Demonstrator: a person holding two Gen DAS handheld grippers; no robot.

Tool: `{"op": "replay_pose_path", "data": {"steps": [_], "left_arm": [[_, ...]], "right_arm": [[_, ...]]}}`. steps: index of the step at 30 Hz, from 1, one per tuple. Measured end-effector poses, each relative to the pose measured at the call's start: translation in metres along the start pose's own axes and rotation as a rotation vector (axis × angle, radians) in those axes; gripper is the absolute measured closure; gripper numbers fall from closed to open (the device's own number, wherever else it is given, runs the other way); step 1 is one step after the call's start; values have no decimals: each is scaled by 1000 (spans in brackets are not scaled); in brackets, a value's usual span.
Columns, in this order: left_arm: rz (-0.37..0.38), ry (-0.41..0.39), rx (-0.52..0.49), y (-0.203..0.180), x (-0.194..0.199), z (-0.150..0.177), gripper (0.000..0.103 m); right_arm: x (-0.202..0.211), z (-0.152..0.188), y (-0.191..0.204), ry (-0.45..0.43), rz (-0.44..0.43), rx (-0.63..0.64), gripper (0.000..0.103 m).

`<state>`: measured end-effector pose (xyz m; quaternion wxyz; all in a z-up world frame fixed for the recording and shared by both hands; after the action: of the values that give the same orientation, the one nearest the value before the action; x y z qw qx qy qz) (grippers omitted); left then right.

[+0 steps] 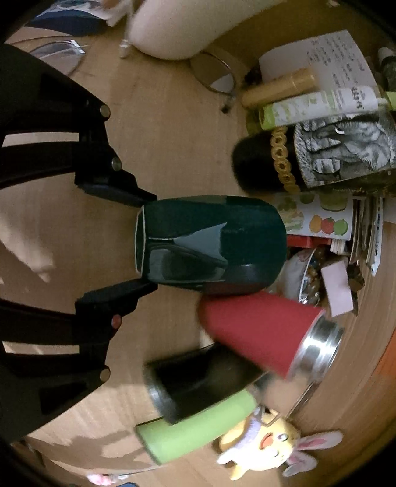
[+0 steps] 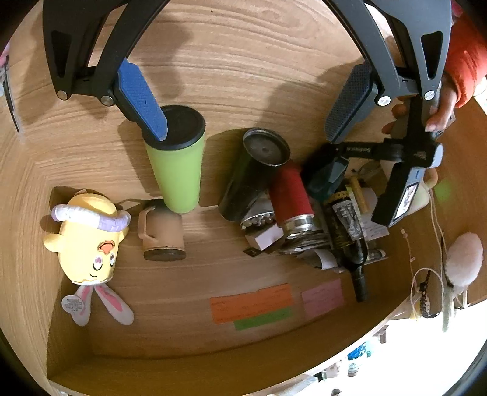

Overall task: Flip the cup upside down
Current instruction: 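Lift the green cup with the left tool and rotate it upright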

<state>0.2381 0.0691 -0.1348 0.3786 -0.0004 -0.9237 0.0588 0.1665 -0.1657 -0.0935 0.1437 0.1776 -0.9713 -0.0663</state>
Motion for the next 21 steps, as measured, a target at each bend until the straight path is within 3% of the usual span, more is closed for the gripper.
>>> {"op": "replay_pose_path", "data": {"steps": [5,6,9,15,16,17,18,20,21], "left_arm": [[36,22,-33,-8,31,32,58],[44,26,-37,-9,36,38,61],[54,36,-68,-22,38,51,87],[125,20,-133,-46,65,68,86],[120,7,-143,-48,69,66,84],[111,-25,-154,-48,79,64,74],[101,-50,-157,-45,84,60,55],[71,-119,-146,-41,88,41,30],[57,-144,-144,-40,85,30,27]], "right_arm": [[7,6,5,5,-8,1,0],[9,7,5,6,-8,1,0],[16,10,9,5,-11,7,0],[34,15,14,-1,-5,28,0],[36,16,15,-3,-4,30,0],[39,17,15,-5,-1,31,0],[41,17,15,-7,0,30,0],[44,16,15,-10,1,28,0],[46,15,16,-13,2,29,0]]}}
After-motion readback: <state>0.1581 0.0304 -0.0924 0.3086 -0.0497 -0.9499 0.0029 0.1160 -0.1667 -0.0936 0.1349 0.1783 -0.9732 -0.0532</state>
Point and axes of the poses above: each gripper's, at about its wrist camera, not at the fingertips, and x roughly against the way its jaws point, y to its left, z to its underside, the point moved 2 cm from there along -x, roughly the way its jaws point, and after that the axes turned 10 degrees about -y, right-handed, at the moved point
